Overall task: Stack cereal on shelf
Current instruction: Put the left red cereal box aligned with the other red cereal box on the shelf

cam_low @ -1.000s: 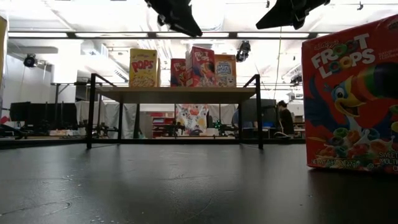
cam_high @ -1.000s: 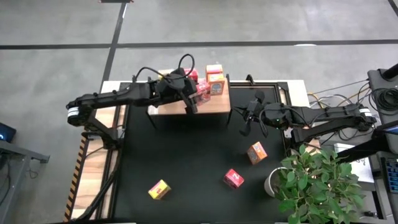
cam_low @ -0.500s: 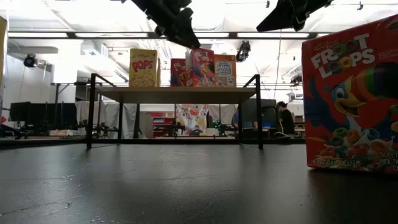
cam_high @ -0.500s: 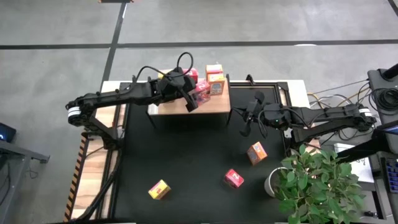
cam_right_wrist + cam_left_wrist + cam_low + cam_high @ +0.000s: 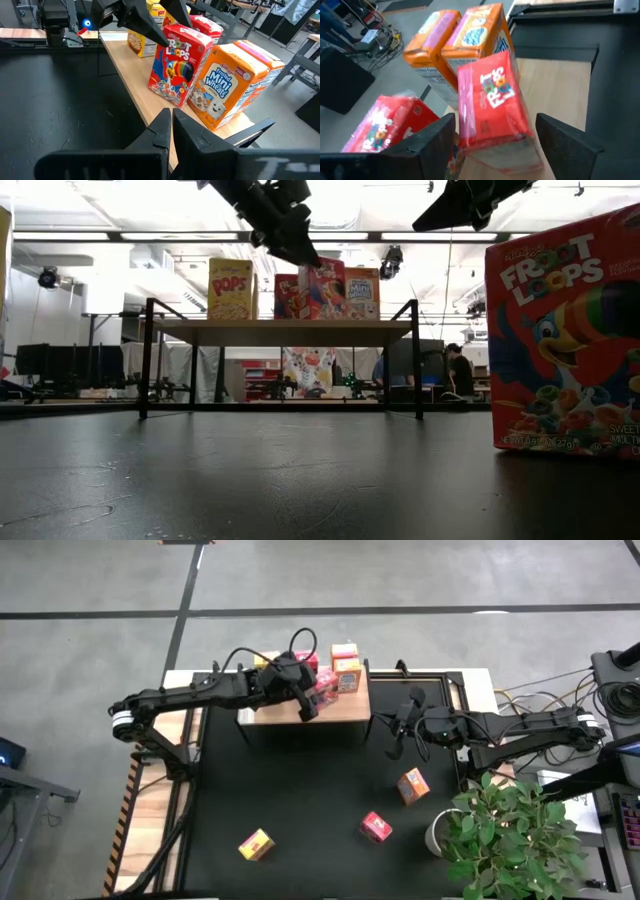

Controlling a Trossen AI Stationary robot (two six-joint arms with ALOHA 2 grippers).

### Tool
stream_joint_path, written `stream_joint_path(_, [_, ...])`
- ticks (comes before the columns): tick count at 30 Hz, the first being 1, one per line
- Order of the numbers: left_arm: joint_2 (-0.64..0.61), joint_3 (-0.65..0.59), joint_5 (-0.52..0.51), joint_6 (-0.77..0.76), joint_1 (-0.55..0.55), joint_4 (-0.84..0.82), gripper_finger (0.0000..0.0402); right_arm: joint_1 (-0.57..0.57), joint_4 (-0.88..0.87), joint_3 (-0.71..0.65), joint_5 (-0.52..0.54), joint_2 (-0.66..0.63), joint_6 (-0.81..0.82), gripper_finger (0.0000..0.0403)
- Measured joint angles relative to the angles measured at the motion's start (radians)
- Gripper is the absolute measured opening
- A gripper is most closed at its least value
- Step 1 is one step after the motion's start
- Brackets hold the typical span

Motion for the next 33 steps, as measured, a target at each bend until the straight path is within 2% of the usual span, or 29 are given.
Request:
stream_joint_path(11, [-0.002, 0.000, 0.001, 0.002, 0.000, -0.006, 0.0209, 0.000, 0.000, 0.000, 0.000, 0.000, 0.000, 0.0009])
stream_joint_path(33, [-0.009, 0.034, 0.002, 0.005, 0.000, -0.095, 0.0205, 0.000, 0.001, -0.021, 0.000, 0.000, 0.013, 0.0009])
